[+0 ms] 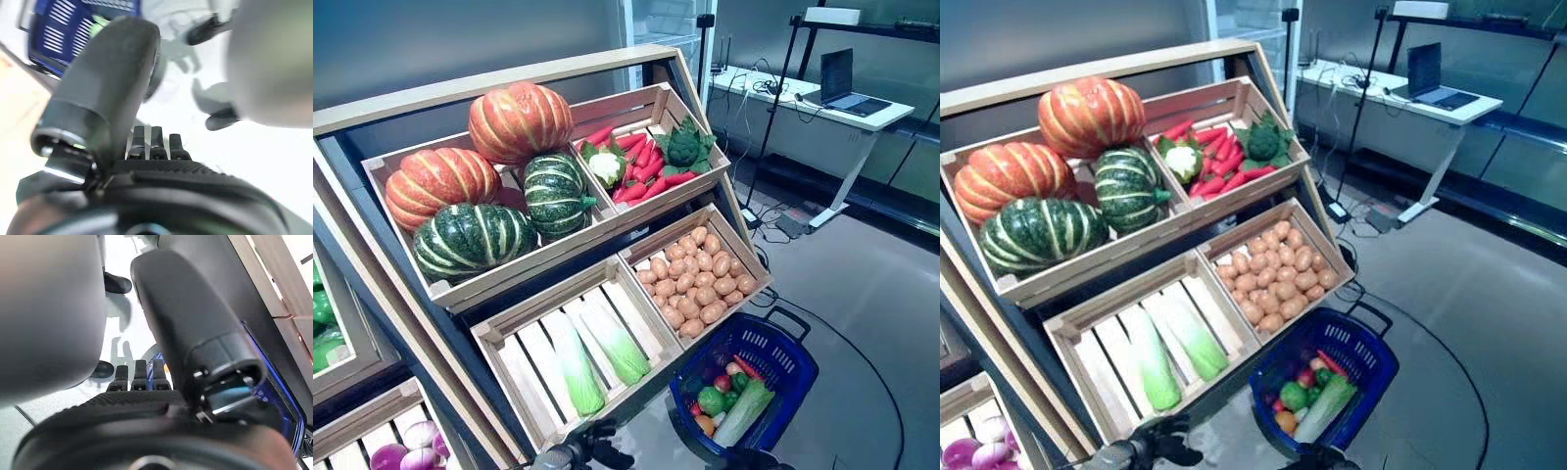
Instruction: Put vegetables into the basket
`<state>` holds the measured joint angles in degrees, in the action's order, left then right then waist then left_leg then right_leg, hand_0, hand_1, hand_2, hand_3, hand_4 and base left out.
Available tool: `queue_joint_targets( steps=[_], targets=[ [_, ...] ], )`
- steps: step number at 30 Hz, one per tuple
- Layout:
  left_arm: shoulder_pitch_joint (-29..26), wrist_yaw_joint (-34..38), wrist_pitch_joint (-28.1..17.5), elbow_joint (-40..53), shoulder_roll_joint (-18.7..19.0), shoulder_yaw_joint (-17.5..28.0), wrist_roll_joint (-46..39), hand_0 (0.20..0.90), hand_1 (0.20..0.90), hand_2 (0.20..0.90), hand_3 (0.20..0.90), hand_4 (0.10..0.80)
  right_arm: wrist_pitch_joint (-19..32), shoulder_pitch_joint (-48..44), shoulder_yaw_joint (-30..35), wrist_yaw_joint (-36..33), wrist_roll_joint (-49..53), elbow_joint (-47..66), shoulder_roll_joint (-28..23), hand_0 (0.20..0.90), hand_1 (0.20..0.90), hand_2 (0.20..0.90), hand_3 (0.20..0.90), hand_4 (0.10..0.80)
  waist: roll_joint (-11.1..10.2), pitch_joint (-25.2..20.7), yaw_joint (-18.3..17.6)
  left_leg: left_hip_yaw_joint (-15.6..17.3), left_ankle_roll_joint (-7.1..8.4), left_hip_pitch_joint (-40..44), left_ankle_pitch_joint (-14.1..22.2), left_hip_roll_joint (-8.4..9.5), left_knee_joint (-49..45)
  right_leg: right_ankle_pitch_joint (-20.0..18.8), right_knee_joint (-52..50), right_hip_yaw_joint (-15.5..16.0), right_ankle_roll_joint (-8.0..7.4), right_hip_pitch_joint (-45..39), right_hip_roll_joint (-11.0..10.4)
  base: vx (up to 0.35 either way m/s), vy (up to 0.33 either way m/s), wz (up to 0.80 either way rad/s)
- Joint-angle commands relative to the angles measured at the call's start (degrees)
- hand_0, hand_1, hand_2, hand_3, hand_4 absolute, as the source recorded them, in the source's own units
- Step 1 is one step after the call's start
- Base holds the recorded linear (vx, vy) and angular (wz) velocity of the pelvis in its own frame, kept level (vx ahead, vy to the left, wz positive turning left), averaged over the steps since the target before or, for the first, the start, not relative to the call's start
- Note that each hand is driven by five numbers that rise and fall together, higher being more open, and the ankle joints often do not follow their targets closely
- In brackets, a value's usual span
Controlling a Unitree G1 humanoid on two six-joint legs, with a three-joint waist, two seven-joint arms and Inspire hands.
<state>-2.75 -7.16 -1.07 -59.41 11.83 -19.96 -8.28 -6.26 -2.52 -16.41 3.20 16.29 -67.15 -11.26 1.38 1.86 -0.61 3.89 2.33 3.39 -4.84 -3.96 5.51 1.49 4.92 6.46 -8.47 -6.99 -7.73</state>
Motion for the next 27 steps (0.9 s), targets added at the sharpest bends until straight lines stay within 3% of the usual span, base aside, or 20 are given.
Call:
queue_joint_targets(
  steps=[1, 3, 7, 15, 21, 27],
  targets=[
    [-7.3, -1.0, -4.0, -0.1, 0.8, -0.4, 1.0, 0.900, 0.900, 0.900, 0.900, 0.800, 3.3, -3.0, 0.4, 0.5, 1.3, 0.3, -1.1, 0.900, 0.900, 0.900, 0.900, 0.800, -1.8, 2.8, 1.6, -2.7, -0.78, 3.3, 5.7, 0.62, -0.6, -1.0, -3.5, 1.0, 1.71, 0.8, -1.0, 0.000, 0.000, 0.00],
    [-6.9, 0.7, -4.1, -0.6, 1.0, -0.8, 1.6, 0.900, 0.900, 0.900, 0.900, 0.800, 3.0, -2.8, 0.3, 0.5, 0.8, 0.1, -1.0, 0.900, 0.900, 0.900, 0.900, 0.800, -1.9, 2.5, 1.6, -2.7, -0.73, 3.4, 5.7, 0.65, -0.5, -1.1, -3.1, 1.1, 1.65, 0.6, -1.0, 0.000, 0.000, 0.00],
    [-6.4, 1.4, 0.6, -3.1, 0.6, -0.9, 3.9, 0.900, 0.900, 0.900, 0.900, 0.800, 2.5, -2.4, -0.4, 0.1, 0.3, 0.0, -0.4, 0.900, 0.900, 0.900, 0.900, 0.800, -2.2, 1.9, 1.3, -2.5, -0.53, 3.2, 5.6, 0.50, -0.5, -1.3, -2.7, 1.3, 1.52, 0.5, -0.9, 0.005, -0.004, 0.01],
    [-8.2, 1.9, 1.1, -5.6, -0.3, -2.1, 3.4, 0.900, 0.900, 0.900, 0.900, 0.800, 2.9, -4.2, -1.1, -1.0, 2.2, -0.2, -0.6, 0.900, 0.900, 0.900, 0.900, 0.800, -1.7, 3.3, 1.1, -1.8, -0.59, 1.1, 5.3, 0.27, -1.2, -1.1, -3.8, 0.6, 1.83, 3.2, -0.7, -0.059, -0.001, -0.02],
    [-8.9, -2.6, -4.6, -2.6, 0.2, -5.2, 8.6, 0.900, 0.900, 0.900, 0.900, 0.800, 2.2, -4.0, -1.5, -1.9, 1.8, -0.1, -0.5, 0.900, 0.900, 0.900, 0.900, 0.800, -1.5, 3.4, 0.7, -1.6, -0.61, 2.0, 5.5, 0.38, -0.5, -1.3, -2.7, 0.4, 1.80, 2.1, -0.5, -0.008, -0.002, 0.00],
    [-10.0, -8.8, -7.7, 10.0, 2.9, -9.3, 10.0, 0.900, 0.900, 0.900, 0.900, 0.800, 1.5, -3.1, -2.2, -1.7, 1.3, 1.1, -0.8, 0.900, 0.900, 0.900, 0.900, 0.800, -1.2, 3.2, 0.0, -1.2, -0.25, 2.0, 5.5, 0.24, -0.5, -1.8, -1.8, 0.2, 1.33, 1.9, -0.5, -0.005, -0.004, -0.01]
  ],
)
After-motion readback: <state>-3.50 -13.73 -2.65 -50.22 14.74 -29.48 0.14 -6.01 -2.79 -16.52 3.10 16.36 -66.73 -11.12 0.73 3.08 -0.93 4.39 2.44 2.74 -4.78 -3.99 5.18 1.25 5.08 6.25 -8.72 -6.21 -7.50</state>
